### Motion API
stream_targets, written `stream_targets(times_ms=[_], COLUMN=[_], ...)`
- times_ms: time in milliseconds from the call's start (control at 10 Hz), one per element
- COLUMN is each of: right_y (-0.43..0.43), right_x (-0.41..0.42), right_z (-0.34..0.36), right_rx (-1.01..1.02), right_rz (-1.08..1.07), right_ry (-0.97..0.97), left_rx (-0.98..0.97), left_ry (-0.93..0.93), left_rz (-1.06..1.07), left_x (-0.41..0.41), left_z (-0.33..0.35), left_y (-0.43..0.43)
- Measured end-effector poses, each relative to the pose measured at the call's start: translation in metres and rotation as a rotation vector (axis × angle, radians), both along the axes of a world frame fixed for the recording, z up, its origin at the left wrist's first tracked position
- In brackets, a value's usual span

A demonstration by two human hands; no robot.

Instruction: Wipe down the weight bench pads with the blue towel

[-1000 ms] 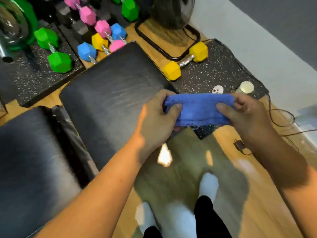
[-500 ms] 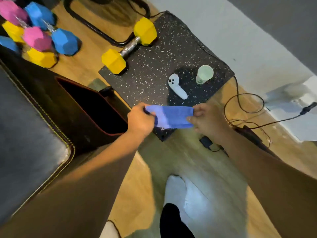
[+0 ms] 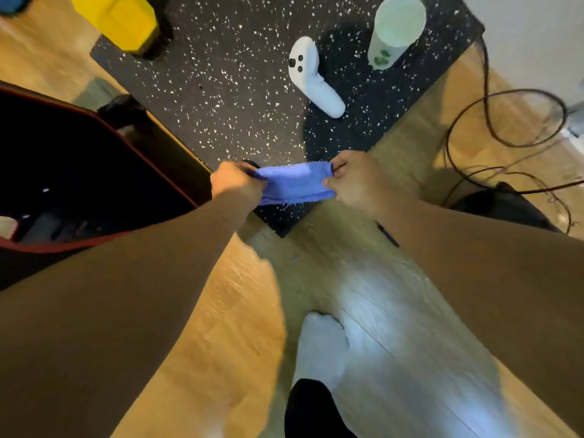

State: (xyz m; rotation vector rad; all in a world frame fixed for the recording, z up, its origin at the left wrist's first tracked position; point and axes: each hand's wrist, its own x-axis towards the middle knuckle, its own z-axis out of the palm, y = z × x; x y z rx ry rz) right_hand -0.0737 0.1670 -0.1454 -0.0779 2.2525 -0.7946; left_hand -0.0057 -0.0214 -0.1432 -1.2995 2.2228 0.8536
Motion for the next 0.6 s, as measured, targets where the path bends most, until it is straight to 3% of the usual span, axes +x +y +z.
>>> stream_targets(times_ms=[100,300,400,500,600], right_y=[-0.005,-0.002,-0.005,-0.009,-0.011], right_x=[-0.001,-0.001,-0.005,-0.005,0.005], right_z=[-0.015,-0.005,0.019,0.048,0.081], right_rx=[0.04,0.145,0.105,0.057,-0.003], right_rz=[0.013,0.036,-0.005,-0.012,-0.018], right_ry=[0.108,0.1,0.114,0.138,0.093], left_rx=[-0.046,-0.021,0.011,0.062,0.232], left_ry=[-0.063,0.059,0.185,0.279,0.323], left_rz=[-0.036,0.129,0.078,0.036,0.223], left_x=[-0.004,0.007,0.002,-0.006,-0.002], left_z=[-0.012,-0.005,0.017,0.049,0.076], left_y=[0.001,-0.005,-0.001,0.012,0.025])
